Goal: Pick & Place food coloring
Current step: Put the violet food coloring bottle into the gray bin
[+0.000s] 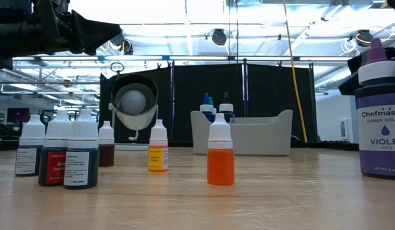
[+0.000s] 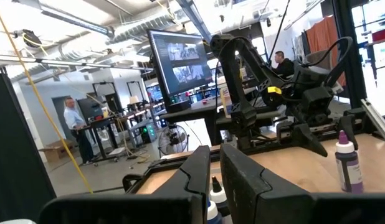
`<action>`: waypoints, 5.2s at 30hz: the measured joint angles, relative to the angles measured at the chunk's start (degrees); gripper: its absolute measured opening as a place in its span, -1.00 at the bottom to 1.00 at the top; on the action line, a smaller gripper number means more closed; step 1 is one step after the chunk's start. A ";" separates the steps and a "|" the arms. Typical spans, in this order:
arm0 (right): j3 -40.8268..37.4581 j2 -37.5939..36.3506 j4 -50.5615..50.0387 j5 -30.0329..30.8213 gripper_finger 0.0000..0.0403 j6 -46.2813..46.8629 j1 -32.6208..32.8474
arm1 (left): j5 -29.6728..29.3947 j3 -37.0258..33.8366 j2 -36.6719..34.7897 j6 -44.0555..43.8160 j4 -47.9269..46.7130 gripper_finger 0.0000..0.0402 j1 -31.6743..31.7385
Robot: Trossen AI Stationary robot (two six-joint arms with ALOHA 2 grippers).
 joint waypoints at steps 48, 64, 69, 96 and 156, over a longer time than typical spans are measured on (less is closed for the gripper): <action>0.04 -0.02 4.15 0.17 -0.40 -0.29 -1.57 | 0.02 0.00 0.00 -1.50 -0.32 -0.77 0.00; 0.74 -7.80 12.48 -15.03 -0.43 -14.66 -13.30 | 0.00 0.00 0.00 -1.62 -0.50 -0.77 -0.02; 5.58 -15.12 5.30 -20.71 -0.42 -21.67 -19.67 | 0.00 0.00 -0.01 -1.27 -0.68 -0.77 -0.03; 10.10 -19.40 -8.61 -32.78 -0.42 -26.34 -57.11 | -0.02 -0.02 0.01 -1.25 -0.72 -0.77 0.00; 4.72 16.46 23.84 -35.78 -0.37 -18.23 -61.86 | -0.11 -0.02 -0.01 -0.03 -1.18 -0.77 0.00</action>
